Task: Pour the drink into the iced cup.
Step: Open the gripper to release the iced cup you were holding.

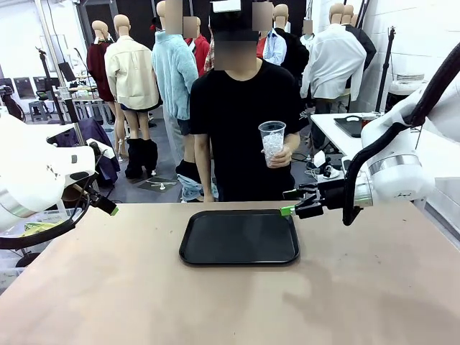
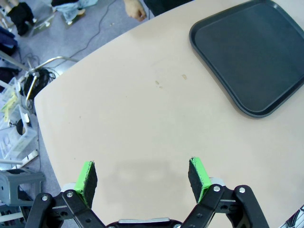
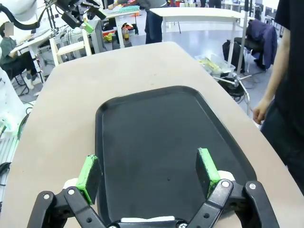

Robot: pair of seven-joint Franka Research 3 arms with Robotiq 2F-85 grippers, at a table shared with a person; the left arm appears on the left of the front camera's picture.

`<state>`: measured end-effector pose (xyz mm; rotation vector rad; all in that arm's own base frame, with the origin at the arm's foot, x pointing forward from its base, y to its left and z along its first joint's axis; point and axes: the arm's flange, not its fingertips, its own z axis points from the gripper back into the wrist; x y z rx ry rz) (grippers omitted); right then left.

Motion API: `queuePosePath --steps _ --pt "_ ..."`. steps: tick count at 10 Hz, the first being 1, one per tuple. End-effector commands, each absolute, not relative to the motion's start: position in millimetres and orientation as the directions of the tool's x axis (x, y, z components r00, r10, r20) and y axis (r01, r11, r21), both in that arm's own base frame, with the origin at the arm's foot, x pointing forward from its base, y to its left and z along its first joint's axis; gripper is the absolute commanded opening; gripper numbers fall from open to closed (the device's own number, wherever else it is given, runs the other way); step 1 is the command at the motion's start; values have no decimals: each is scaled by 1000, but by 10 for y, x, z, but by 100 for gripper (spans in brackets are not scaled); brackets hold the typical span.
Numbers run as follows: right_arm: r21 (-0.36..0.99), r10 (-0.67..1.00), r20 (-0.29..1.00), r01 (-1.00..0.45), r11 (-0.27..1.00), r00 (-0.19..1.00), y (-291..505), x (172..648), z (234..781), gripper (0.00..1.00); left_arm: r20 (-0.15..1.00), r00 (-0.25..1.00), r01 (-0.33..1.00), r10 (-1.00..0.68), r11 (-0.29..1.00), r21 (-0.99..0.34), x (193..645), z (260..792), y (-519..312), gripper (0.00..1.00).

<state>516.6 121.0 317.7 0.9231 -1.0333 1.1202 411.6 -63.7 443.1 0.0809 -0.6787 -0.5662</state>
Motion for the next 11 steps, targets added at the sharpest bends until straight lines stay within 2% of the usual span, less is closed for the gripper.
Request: queuePosePath --steps 1,4,5,7,10,11 --pt "71 246 962 -978 198 120 1196 5166 3178 100 557 644 469 -524 846 254 4115 4464 -629 100" --pt "66 251 961 -977 201 116 1189 5171 3177 100 557 644 469 -524 846 254 4115 4464 -629 100" --pt "59 267 954 -957 283 137 1135 5075 3186 100 557 644 469 -524 846 254 4115 4464 -629 100" --pt "10 339 906 -814 580 252 984 4776 3204 100 557 644 469 -524 846 254 4115 4464 -629 100" --pt "8 393 806 -671 742 443 874 4611 3282 100 557 644 469 -524 846 254 4115 4464 -629 100" --pt "-12 351 786 -555 832 509 813 4584 3316 100 557 644 469 -524 846 254 4115 4464 -629 100"
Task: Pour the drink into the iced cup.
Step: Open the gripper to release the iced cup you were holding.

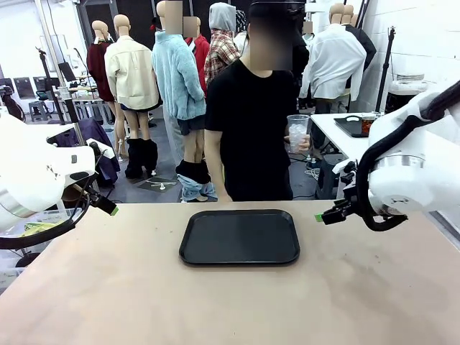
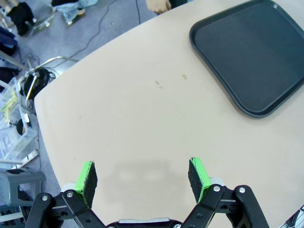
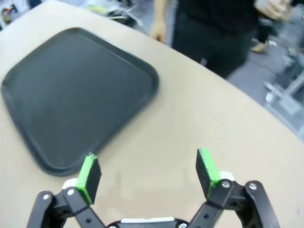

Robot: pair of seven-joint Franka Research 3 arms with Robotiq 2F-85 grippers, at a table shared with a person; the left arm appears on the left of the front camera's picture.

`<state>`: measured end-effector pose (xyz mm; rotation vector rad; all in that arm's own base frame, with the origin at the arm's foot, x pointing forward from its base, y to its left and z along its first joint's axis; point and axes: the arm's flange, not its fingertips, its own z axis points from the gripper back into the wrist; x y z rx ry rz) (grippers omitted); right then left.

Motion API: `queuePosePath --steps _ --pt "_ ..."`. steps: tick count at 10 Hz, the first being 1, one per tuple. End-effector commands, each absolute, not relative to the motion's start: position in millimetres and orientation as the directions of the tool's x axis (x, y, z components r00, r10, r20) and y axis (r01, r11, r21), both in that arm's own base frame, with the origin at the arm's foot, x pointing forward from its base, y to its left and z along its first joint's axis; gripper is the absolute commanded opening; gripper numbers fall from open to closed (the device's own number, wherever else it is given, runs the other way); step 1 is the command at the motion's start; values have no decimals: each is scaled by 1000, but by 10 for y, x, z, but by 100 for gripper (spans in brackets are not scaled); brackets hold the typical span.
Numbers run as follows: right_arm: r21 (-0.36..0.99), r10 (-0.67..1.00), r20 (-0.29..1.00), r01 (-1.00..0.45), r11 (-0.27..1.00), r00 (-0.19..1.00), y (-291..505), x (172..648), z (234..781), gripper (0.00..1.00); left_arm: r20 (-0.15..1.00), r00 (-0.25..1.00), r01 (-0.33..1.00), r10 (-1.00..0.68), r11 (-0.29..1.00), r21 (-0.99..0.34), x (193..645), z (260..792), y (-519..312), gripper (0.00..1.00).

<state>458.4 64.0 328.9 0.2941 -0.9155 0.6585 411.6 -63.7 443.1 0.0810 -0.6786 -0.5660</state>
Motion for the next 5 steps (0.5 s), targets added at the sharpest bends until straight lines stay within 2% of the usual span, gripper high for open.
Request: queuePosePath --steps 1,3,5 --pt "-17 306 758 -451 892 576 789 4569 3336 100 557 644 469 -524 846 254 4115 4464 -629 100" --pt "-16 175 748 -246 969 640 690 4463 3416 100 557 644 469 -524 846 254 4115 4464 -629 100" --pt "-34 136 756 -169 985 640 607 4364 3482 100 557 644 469 -524 846 254 4115 4464 -629 100"
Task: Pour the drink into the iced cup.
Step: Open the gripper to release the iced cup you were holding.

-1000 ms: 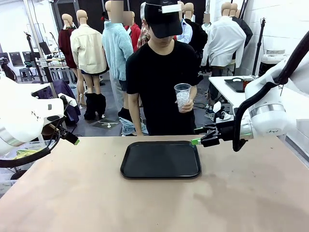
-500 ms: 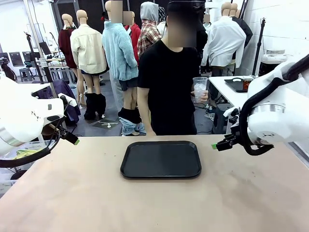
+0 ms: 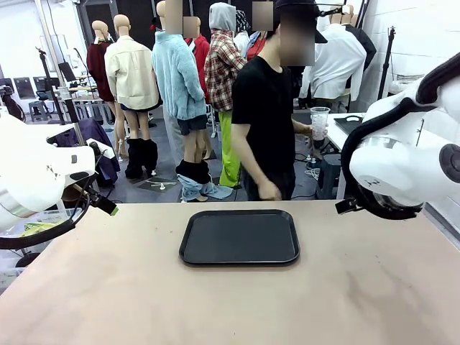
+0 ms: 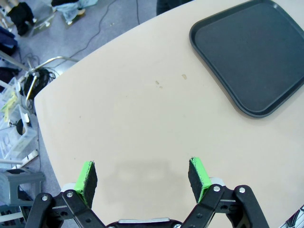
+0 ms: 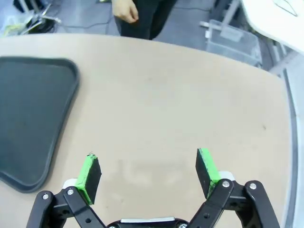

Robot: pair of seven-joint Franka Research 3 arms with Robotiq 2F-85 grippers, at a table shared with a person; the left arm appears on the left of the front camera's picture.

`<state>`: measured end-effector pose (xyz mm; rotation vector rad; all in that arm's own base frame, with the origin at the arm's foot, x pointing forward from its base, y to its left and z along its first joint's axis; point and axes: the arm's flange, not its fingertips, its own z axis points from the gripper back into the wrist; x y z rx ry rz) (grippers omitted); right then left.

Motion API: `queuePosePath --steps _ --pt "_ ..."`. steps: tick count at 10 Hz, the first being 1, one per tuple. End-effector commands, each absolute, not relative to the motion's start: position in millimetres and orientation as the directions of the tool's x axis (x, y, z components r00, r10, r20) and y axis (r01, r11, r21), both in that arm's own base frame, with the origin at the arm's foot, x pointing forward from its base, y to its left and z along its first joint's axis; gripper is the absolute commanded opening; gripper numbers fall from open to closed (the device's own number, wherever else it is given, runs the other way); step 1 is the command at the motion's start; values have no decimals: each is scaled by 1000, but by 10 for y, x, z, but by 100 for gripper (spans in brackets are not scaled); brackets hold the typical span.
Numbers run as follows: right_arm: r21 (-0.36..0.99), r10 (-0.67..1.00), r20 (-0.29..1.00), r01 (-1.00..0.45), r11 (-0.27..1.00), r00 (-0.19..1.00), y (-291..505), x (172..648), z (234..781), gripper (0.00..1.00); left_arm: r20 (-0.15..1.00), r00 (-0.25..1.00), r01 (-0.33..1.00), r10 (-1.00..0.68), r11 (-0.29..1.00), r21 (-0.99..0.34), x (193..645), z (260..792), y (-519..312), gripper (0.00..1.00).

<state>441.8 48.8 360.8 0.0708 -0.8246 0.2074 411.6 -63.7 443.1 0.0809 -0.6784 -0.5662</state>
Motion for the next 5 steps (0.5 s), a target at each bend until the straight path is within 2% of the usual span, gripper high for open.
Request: queuePosePath --steps 1,4,5 --pt "-48 166 766 -202 978 621 572 4349 3493 100 557 644 469 -524 846 254 4115 4464 -629 100" --pt "-61 177 764 -204 977 620 378 4250 3443 100 557 644 469 -524 846 254 4115 4464 -629 100" --pt "-36 152 752 -190 981 641 372 4405 3744 100 557 644 469 -524 846 254 4115 4464 -629 100"
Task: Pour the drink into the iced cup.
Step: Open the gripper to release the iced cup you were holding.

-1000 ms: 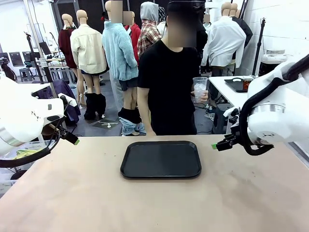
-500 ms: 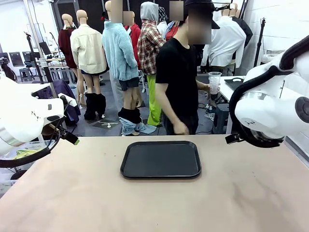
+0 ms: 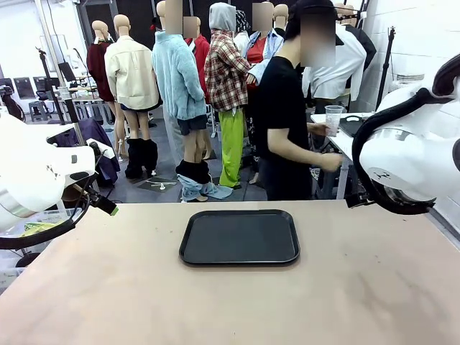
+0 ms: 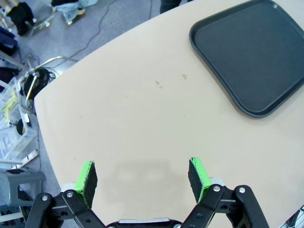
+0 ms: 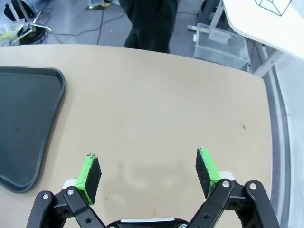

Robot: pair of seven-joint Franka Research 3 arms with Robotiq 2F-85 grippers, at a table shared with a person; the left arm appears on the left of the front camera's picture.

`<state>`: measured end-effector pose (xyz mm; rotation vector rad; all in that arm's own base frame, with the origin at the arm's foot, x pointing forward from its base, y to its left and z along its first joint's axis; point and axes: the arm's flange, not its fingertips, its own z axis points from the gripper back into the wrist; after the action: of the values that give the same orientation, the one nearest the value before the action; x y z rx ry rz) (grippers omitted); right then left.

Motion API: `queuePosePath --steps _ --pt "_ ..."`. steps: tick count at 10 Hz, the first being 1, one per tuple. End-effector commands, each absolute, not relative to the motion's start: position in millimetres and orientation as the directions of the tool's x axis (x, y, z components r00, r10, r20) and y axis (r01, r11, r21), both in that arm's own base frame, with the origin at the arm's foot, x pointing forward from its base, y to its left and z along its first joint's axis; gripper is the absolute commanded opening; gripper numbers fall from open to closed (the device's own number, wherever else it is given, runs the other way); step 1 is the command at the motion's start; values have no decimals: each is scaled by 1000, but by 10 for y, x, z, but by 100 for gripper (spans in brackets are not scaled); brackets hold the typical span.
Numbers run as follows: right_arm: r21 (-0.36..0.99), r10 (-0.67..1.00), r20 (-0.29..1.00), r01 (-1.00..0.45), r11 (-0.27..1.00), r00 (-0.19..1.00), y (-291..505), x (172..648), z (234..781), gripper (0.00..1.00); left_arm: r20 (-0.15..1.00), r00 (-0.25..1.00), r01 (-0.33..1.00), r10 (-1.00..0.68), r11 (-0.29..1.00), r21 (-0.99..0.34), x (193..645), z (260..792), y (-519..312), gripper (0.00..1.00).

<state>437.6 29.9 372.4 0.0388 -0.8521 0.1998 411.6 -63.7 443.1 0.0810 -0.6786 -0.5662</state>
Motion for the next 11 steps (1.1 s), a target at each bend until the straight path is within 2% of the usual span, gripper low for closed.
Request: queuePosePath --steps 1,11 --pt "-36 152 752 -190 981 641 372 4405 3744 100 557 644 469 -524 846 254 4115 4464 -629 100" --pt "-36 152 752 -190 981 641 372 4405 3744 100 557 644 469 -524 846 254 4115 4464 -629 100"
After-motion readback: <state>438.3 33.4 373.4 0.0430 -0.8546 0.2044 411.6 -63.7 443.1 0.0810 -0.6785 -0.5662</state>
